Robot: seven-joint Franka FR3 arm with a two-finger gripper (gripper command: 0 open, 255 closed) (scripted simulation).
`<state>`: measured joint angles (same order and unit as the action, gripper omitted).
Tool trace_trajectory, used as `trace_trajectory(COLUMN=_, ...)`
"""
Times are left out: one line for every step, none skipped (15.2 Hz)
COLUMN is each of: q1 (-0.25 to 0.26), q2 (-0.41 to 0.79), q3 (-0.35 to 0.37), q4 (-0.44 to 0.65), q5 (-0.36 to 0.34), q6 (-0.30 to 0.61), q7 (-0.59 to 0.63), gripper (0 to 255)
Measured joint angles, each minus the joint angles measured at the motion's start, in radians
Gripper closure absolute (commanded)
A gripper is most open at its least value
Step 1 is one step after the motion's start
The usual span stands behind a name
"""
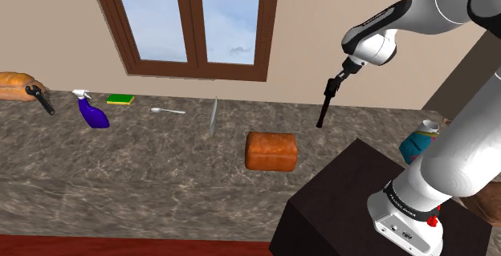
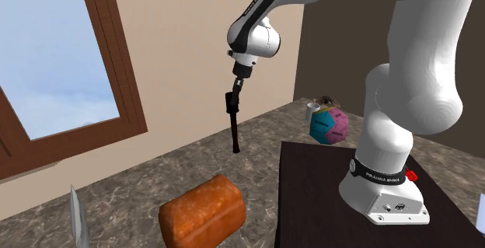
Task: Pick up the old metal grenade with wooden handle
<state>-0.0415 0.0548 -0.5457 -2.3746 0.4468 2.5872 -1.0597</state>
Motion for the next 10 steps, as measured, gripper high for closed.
trace_trajectory(q1=0.001, q2=-0.018, q3=-0.003, q4=-0.004, q5=-0.023, q6=-0.008, q7=0.018, gripper=255)
trace_trajectory(q1=0.001, q2=-0.031, q3=-0.006, q4=0.000, q5=-0.043, q6=-0.021, q7=0.034, gripper=255)
trace_trajectory(q1=0.002, q2=-0.044, q3=-0.007, q4=0.004, q5=-0.064, q6=-0.033, q7=0.052, gripper=255)
trace_trajectory(q1=0.001, q2=-0.054, q3=-0.008, q4=0.008, q5=-0.080, q6=-0.044, q7=0.066, gripper=255)
trace_trajectory(q1=0.000, q2=-0.065, q3=-0.009, q4=0.009, q5=-0.094, q6=-0.052, q7=0.077, gripper=255)
trace_trajectory(q1=-0.001, q2=-0.075, q3=-0.010, q4=0.015, q5=-0.109, q6=-0.065, q7=0.089, gripper=255)
trace_trajectory(q1=-0.002, q2=-0.084, q3=-0.010, q4=0.021, q5=-0.123, q6=-0.077, q7=0.101, gripper=255)
trace_trajectory(q1=-0.002, q2=-0.096, q3=-0.009, q4=0.022, q5=-0.138, q6=-0.086, q7=0.114, gripper=255)
trace_trajectory(q1=-0.004, q2=-0.107, q3=-0.009, q4=0.028, q5=-0.153, q6=-0.100, q7=0.127, gripper=255)
trace_trajectory(q1=-0.005, q2=-0.114, q3=-0.008, q4=0.031, q5=-0.162, q6=-0.107, q7=0.134, gripper=255)
